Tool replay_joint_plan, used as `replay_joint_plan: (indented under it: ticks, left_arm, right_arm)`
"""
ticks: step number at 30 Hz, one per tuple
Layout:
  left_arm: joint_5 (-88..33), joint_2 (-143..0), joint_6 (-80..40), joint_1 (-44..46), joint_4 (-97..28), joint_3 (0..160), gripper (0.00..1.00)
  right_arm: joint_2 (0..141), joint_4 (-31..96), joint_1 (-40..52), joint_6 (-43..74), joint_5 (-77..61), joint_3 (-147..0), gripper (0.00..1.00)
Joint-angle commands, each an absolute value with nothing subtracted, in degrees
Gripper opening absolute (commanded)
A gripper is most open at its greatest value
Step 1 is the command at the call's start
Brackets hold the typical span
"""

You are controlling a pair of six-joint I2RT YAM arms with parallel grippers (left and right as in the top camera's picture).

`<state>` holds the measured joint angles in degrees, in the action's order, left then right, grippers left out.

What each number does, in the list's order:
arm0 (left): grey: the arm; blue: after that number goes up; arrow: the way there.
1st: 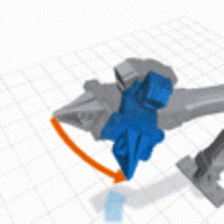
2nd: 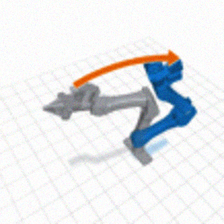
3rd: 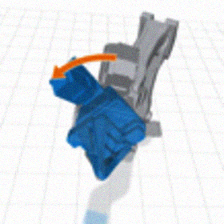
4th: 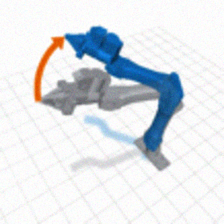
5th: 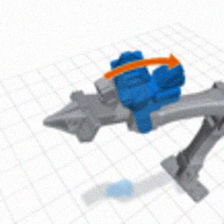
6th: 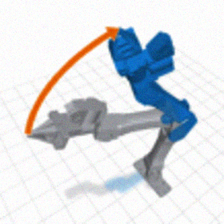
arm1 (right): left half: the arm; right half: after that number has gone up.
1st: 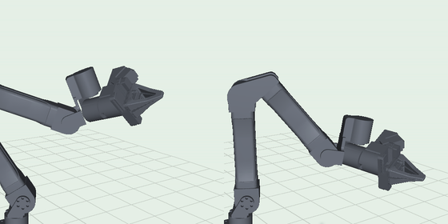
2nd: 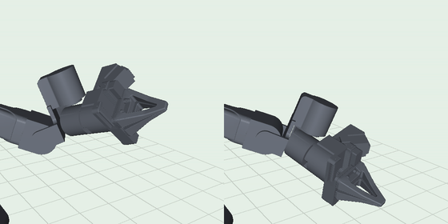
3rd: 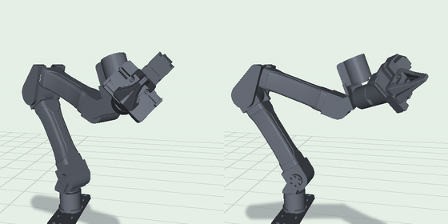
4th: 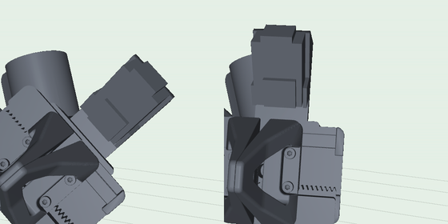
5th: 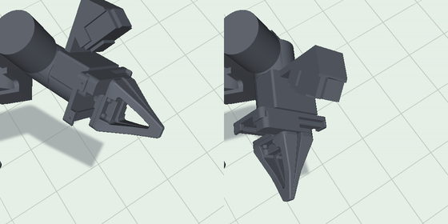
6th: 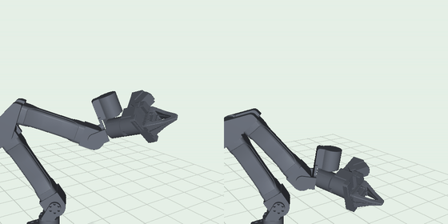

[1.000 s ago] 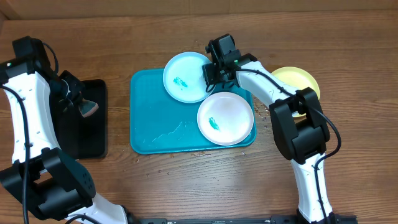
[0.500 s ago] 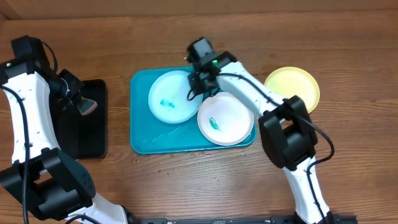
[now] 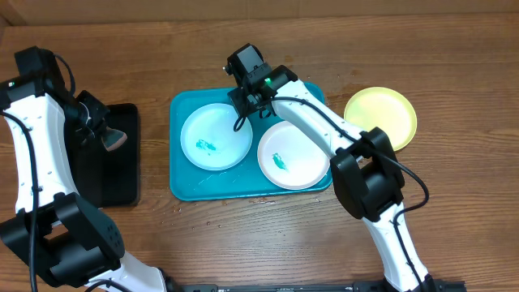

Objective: Clean dirty plates on tray and stack at the side
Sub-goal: 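Grip the white plate rim with the right gripper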

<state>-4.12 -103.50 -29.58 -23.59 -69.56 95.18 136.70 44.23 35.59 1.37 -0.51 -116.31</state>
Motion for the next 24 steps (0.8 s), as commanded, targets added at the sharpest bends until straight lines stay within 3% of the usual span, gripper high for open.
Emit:
replay_joint_plan:
  ticks: [1, 7, 8, 12, 13, 21, 24]
  left_arm:
    - [-4.51, -103.09, -28.27, -23.18, -69.84, 94.94, 0.04]
    - [-4.51, -103.07, -28.27, -23.16, -69.80, 94.94, 0.04]
    - [-4.51, -103.09, -28.27, -23.18, -69.80, 94.96, 0.04]
    - [-4.56, -103.09, -28.27, -23.16, -69.89, 94.94, 0.04]
    - [-4.58, -103.07, -28.27, -23.11, -70.04, 94.94, 0.04]
    - [-9.45, -103.18, -22.87, -19.62, -69.78, 94.87, 0.04]
    - [-10.37, -103.94, -20.36, -15.38, -69.38, 94.85, 0.04]
  right_arm:
    - [140.62, 43.48, 35.77, -3.29, -6.68, -117.34, 0.55]
    - [141.80, 43.66, 37.19, -3.29, -8.01, -117.34, 0.55]
    - [141.80, 43.79, 37.41, -3.29, -8.01, -117.34, 0.51]
    - [141.78, 45.23, 37.71, -1.74, -7.68, -117.36, 0.07]
    - [141.78, 46.04, 37.71, -0.36, -7.03, -117.45, 0.04]
    - [141.38, 57.06, 37.78, 16.60, -4.08, -119.20, 0.04]
    - [141.10, 62.43, 37.76, 27.88, -3.97, -119.72, 0.04]
